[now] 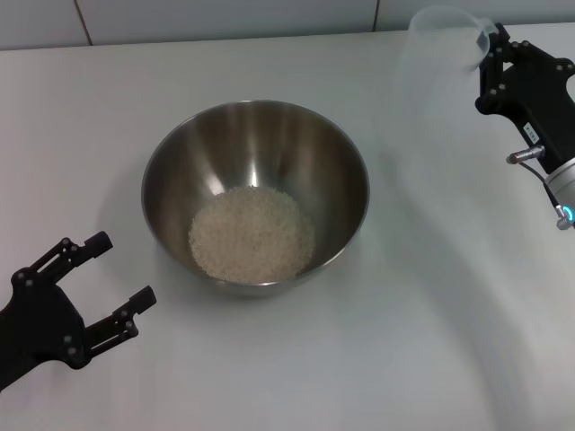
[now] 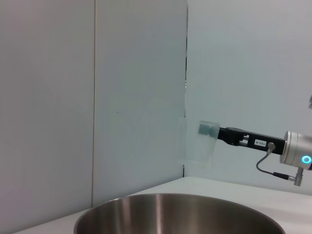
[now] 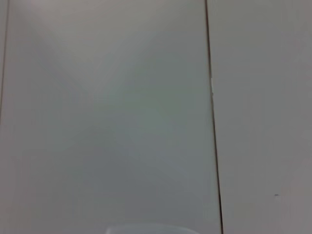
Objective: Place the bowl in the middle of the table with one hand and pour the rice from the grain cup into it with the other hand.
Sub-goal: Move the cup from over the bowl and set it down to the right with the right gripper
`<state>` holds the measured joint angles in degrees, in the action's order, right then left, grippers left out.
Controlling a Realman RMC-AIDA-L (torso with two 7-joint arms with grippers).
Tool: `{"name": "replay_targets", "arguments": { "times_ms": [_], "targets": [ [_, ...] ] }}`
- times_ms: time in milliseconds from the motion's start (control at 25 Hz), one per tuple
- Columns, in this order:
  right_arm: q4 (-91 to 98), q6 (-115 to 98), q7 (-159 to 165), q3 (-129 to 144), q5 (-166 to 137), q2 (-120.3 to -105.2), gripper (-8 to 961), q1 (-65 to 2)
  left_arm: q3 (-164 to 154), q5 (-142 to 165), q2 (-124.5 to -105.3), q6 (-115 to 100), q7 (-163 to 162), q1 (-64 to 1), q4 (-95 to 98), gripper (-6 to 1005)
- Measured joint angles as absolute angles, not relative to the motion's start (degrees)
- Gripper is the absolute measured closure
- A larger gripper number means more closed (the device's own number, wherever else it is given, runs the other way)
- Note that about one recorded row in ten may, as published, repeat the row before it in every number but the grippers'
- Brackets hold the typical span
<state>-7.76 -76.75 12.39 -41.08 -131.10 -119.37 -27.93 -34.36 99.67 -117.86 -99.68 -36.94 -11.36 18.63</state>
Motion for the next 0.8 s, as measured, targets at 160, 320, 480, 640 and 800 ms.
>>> {"name": "replay_targets", "arguments": {
  "times_ms": [160,320,480,640,800],
  "targets": [
    [-7.8,-76.7,12.4,-40.9,-131.1,-119.36,939,-28.2,-34.4,99.7,-117.86,-99.8,-36.9,-11.3,18.6,158],
    [-7.8,-73.2,11.2,-40.7,-131.4,-119.45,940,-28.6,-34.4,99.7,-117.86,-100.1,-36.7,-11.3,18.6,158],
    [-8.1,-67.7,9.6,-40.3,-131.7,-119.50,940,-29.1,-34.4,99.7,-117.86,-100.4,-36.5,-11.2,18.6,158],
    [-7.8,-63.5,9.3,-39.9,-131.7,-119.58,923,-29.4,-34.4,99.7,-117.86,-101.0,-36.4,-11.1,18.6,158],
    [-7.9,-61.3,9.2,-38.2,-131.8,-119.67,906,-29.2,-34.4,99.7,-117.86,-101.7,-36.4,-10.9,18.6,158]
  ]
}}
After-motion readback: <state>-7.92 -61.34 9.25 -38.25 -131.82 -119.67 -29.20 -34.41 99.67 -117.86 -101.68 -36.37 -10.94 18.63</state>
